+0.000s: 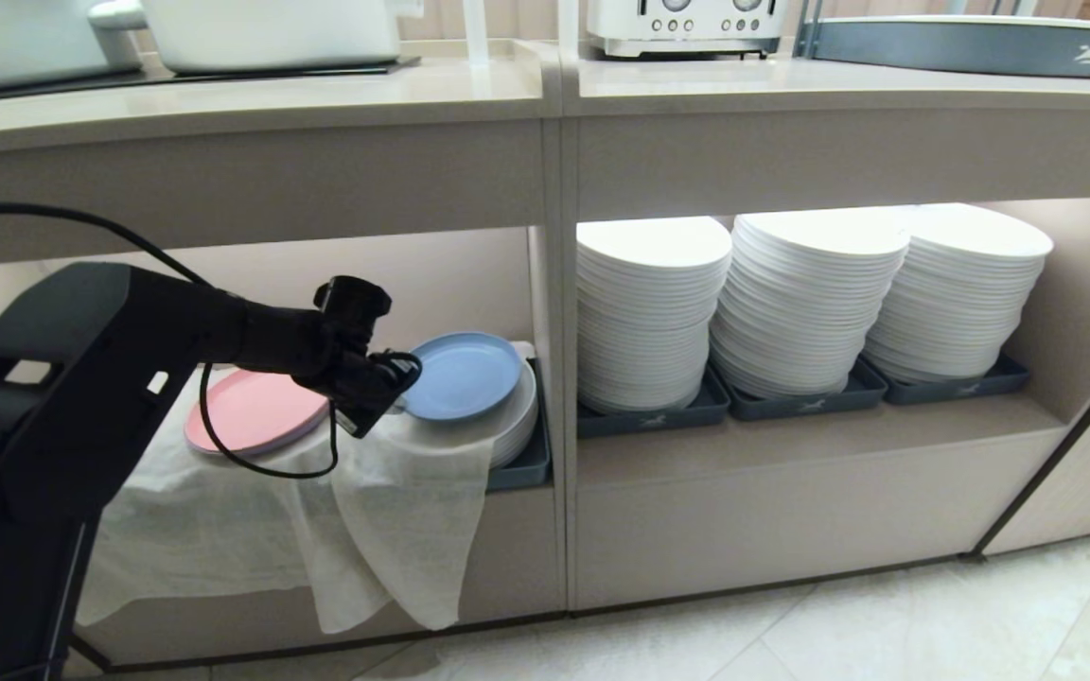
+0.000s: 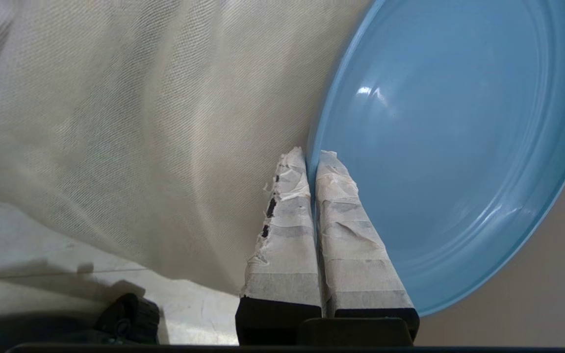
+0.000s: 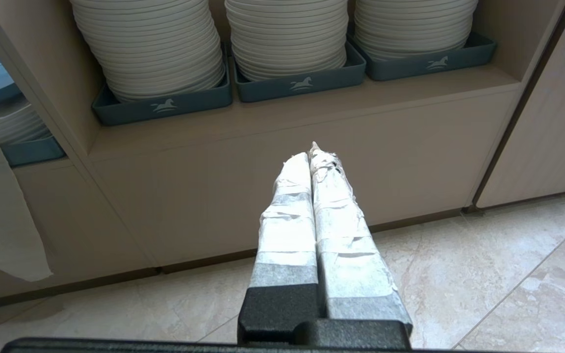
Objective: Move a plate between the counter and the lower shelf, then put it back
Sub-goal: Put the plate in the cupboard
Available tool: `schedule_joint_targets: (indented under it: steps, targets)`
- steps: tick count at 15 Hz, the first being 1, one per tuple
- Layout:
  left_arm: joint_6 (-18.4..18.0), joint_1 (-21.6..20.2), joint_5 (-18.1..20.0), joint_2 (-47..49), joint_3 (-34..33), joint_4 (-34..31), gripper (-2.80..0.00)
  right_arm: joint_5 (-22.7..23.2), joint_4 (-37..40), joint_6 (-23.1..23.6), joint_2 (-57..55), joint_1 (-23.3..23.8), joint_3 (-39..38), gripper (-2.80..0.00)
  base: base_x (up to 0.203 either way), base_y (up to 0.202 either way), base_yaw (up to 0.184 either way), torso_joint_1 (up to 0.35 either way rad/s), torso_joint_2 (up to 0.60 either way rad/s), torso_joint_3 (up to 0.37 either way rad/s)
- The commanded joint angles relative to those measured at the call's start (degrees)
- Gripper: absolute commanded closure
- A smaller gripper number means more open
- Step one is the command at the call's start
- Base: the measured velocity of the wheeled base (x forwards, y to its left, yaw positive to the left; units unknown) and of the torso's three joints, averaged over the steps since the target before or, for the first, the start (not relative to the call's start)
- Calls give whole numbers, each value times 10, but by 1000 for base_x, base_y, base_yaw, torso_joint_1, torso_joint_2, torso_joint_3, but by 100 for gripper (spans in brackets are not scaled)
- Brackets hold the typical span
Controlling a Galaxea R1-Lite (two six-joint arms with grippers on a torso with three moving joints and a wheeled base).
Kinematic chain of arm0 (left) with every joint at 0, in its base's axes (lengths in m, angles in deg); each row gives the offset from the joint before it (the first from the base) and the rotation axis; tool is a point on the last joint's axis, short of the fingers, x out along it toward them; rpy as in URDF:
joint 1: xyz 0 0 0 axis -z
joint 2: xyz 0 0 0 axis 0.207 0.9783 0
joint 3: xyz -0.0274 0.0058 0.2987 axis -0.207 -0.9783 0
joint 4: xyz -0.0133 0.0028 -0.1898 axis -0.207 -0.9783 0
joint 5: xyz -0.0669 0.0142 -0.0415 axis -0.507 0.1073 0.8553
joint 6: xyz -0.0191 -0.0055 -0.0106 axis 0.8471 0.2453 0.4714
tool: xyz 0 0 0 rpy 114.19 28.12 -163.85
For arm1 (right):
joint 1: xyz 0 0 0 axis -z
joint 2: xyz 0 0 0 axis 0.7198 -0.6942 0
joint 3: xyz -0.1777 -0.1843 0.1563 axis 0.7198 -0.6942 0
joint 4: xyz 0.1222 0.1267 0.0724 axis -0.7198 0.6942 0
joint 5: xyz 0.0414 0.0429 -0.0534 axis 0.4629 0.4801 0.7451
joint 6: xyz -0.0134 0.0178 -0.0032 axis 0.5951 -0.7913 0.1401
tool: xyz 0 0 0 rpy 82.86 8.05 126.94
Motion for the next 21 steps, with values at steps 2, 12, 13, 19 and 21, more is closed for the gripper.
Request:
schedule_joint_targets:
  steps: [2, 12, 13, 19, 21]
  targets:
    - [3, 0, 1, 6, 7, -1, 0, 0, 0, 0, 0, 0, 0, 0, 0, 0, 0, 0, 0, 0]
    - [4, 1, 0, 15, 4, -13, 0, 0, 0, 0, 0, 0, 0, 0, 0, 0, 0, 0, 0, 0]
    - [4, 1, 0, 15, 4, -13, 0, 0, 0, 0, 0, 0, 0, 0, 0, 0, 0, 0, 0, 0]
    - [3, 2, 0, 15, 4, -13, 0, 0, 0, 0, 0, 0, 0, 0, 0, 0, 0, 0, 0, 0]
    - [4, 3, 0, 15, 5, -13, 0, 0, 0, 0, 0, 0, 0, 0, 0, 0, 0, 0, 0, 0]
